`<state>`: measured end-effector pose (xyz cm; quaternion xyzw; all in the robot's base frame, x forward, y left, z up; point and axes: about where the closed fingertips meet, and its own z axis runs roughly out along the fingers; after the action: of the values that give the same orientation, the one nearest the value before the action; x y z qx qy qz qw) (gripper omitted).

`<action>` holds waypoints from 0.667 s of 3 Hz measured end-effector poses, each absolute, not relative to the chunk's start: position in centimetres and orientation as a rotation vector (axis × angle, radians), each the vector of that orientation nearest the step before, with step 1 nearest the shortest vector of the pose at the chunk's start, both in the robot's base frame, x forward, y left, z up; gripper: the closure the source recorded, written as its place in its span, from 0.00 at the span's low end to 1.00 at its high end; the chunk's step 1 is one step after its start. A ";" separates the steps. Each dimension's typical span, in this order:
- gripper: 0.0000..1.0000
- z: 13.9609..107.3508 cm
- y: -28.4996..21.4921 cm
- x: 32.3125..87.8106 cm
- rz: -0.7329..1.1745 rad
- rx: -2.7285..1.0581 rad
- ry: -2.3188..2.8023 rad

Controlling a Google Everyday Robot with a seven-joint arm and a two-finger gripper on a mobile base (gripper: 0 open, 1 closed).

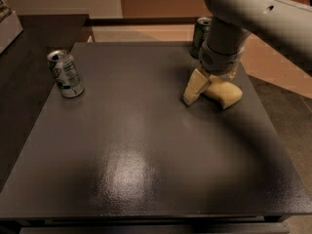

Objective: Move sponge near 7up can

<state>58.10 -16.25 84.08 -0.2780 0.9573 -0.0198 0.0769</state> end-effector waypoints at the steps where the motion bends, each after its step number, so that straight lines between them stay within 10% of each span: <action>1: 0.41 83.8 -16.6 57.9 -0.055 -0.812 2.932; 2: 0.64 83.9 -16.6 57.7 -0.046 -0.810 2.970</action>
Offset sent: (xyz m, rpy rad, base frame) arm -0.0099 -0.0059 0.0031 -0.0232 0.1456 -0.0451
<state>57.72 -16.63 83.91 -0.2630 0.9642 -0.0151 0.0312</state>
